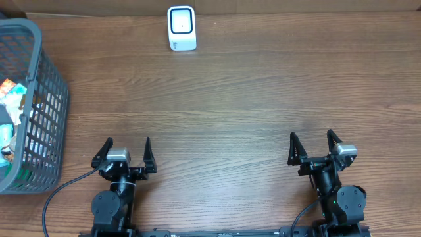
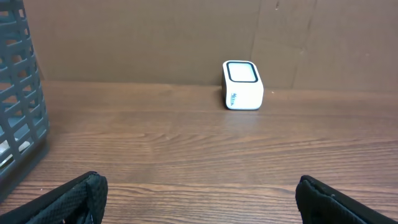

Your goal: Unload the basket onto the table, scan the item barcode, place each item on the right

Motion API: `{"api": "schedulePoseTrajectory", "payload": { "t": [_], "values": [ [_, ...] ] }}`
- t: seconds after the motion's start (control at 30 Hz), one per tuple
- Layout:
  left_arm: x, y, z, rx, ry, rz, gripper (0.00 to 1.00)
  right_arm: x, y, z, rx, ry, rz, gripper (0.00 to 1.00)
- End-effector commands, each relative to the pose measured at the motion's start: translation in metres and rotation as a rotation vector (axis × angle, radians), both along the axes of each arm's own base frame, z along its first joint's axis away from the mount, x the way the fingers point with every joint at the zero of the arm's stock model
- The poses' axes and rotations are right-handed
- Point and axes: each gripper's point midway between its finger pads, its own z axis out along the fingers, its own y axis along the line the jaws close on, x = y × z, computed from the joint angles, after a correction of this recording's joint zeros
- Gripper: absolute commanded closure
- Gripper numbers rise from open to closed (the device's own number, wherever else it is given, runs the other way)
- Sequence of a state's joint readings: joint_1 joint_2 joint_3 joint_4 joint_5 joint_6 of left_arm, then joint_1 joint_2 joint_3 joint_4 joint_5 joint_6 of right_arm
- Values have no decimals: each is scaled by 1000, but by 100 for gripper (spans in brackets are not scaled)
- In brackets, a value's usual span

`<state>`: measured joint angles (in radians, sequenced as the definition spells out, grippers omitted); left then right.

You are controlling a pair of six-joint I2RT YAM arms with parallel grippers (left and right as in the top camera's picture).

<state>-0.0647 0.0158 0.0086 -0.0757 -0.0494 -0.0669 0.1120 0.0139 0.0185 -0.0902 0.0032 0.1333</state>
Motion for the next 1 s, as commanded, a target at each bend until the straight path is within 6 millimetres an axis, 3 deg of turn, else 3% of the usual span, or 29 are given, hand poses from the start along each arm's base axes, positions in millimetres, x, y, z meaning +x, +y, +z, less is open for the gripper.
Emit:
{"api": "schedulePoseTrajectory", "payload": {
  "t": [0.0, 0.47, 0.57, 0.73, 0.97],
  "values": [
    [0, 2, 1, 22, -10, 5, 0, 0, 0, -1, -3, -7, 3, 0],
    [-2, -2, 14, -76, -30, -13, 0, 0, 0, -1, -3, -7, 3, 0],
    [-5, -2, 34, -84, -53, -12, 0, 0, 0, -1, -3, -7, 3, 0],
    [-8, -2, 94, -85, -81, -13, 0, 0, 0, -1, -3, -7, 3, 0],
    [15, -13, 169, -85, 44, -63, 0, 0, 0, -1, -3, -7, 3, 0]
  ]
}}
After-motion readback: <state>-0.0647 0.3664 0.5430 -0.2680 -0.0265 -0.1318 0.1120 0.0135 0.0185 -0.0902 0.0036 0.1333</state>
